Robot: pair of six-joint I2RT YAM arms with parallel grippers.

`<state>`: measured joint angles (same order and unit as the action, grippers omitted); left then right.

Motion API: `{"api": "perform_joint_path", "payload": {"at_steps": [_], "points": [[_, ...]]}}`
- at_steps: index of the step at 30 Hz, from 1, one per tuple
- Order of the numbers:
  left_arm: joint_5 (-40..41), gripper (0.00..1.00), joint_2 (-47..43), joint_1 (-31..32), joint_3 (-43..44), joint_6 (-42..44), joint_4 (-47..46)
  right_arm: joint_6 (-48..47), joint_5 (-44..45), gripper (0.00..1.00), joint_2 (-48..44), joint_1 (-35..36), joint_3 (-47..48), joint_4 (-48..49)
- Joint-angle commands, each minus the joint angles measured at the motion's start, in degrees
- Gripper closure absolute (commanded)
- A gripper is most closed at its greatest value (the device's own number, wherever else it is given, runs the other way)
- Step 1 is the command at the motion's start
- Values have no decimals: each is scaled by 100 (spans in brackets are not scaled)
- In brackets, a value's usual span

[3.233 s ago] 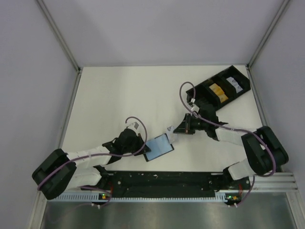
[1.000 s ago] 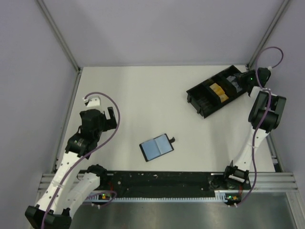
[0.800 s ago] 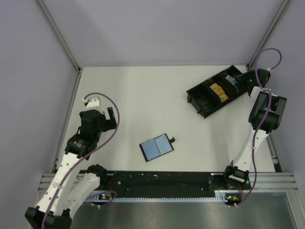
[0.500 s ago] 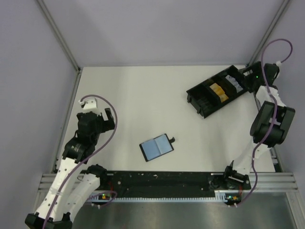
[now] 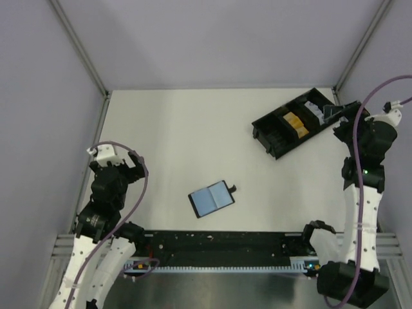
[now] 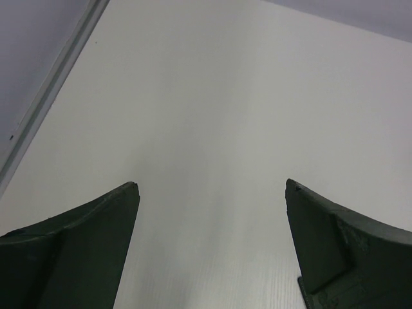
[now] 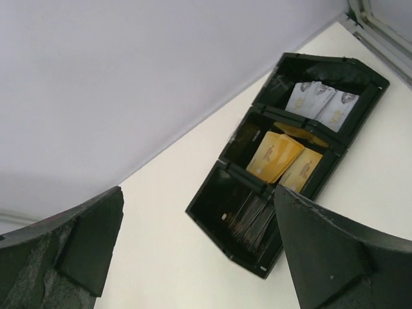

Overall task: Take the credit cards out of the card holder
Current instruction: Reset both arms

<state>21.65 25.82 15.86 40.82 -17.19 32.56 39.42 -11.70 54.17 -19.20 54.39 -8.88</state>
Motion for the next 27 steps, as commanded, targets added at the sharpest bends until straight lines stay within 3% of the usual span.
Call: {"api": "perform_joint_path", "payload": {"at_steps": [1, 7, 15, 21, 27], "points": [[409, 2, -568, -30, -83, -126, -337, -584, 54, 2, -1494, 154, -174, -745], [867, 1, -1772, -30, -451, -13, -811, -1682, 1142, 2, -2770, 996, 203, -2010], [1280, 2, -3161, -30, -900, 251, -1295, -2535, 3102, 1, -3800, 2349, 72, -2415], [1298, 2, -3347, -30, -1014, 427, -1401, -2659, 3806, 1, -3914, 2772, -95, -2522], [1412, 1, -3233, -30, -979, 427, -1340, -2474, 3913, 2, -4028, 2878, -402, -2364]]}}
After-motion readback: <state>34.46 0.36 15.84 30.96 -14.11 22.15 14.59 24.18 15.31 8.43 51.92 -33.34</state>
